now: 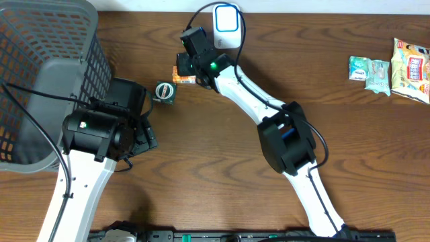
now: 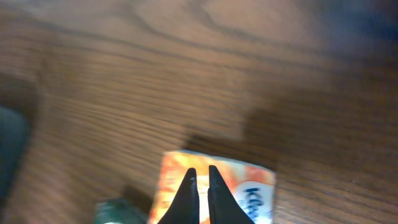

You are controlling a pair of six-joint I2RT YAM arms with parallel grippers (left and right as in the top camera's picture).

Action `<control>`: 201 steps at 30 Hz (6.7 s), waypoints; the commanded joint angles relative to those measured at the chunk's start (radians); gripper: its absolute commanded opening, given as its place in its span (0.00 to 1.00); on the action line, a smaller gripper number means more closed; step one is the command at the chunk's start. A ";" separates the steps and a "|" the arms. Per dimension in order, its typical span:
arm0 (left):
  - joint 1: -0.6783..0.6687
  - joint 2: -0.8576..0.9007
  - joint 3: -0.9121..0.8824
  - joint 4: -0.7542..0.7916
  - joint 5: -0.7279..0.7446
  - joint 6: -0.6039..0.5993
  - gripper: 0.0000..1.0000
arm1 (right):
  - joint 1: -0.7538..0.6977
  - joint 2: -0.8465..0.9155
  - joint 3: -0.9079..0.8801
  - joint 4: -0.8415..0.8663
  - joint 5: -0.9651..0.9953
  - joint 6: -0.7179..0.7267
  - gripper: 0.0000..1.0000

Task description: Scan the item barcode

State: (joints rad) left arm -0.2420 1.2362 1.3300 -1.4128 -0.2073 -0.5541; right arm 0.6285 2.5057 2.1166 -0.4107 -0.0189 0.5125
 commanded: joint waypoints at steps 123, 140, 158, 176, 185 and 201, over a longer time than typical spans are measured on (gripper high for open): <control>0.005 -0.002 0.000 -0.003 0.005 -0.013 0.98 | -0.467 -0.074 -0.121 -0.914 -0.951 -0.798 0.01; 0.005 -0.002 0.000 -0.003 0.005 -0.013 0.97 | -0.660 -0.073 -0.123 -1.130 -0.935 -1.117 0.01; 0.005 -0.002 0.000 -0.003 0.005 -0.013 0.98 | -0.579 -0.109 -0.089 -0.989 -0.426 -0.605 0.23; 0.005 -0.002 0.000 -0.003 0.005 -0.013 0.98 | -0.439 -0.259 -0.126 -1.013 -0.044 -0.355 0.50; 0.005 -0.002 0.000 -0.003 0.005 -0.013 0.98 | -0.333 -0.229 -0.137 -0.988 0.156 -0.245 0.43; 0.005 -0.002 0.000 -0.003 0.005 -0.013 0.98 | -0.336 -0.229 -0.322 -0.807 0.180 -0.191 0.35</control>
State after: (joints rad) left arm -0.2420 1.2362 1.3300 -1.4128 -0.2073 -0.5541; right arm 0.3050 2.2677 1.8095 -1.2240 0.1493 0.2974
